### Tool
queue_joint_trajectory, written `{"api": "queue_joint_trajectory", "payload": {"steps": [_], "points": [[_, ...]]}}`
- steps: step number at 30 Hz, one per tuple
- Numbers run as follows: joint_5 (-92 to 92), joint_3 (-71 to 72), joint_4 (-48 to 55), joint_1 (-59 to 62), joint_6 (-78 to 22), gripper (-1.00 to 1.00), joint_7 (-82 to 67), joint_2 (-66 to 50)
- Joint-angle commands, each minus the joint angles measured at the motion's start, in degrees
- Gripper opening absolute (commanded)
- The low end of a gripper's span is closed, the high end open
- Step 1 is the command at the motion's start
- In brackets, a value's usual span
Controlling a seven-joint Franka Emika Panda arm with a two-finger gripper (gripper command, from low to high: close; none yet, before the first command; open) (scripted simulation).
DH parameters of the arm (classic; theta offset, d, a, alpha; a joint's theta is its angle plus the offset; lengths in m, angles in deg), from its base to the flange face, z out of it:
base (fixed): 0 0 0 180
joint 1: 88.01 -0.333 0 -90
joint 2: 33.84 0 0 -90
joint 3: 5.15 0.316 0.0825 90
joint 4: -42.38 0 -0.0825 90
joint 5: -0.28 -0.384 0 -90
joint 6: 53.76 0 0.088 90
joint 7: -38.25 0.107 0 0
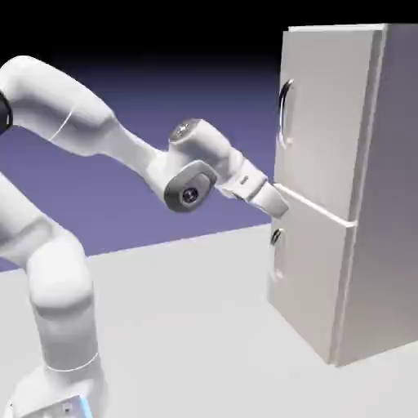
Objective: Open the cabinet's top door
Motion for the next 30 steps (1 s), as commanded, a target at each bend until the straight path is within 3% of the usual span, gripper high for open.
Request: {"api": "queue_joint_trajectory", "payload": {"steps": [1, 30], "points": [[-2.5, 0.9, 0.51, 0.79, 0.01, 0.0, 1.15, 0.34], [-74.77, 27.05, 15.15, 23.79, 0.25, 0.0, 34.48, 10.05]]}}
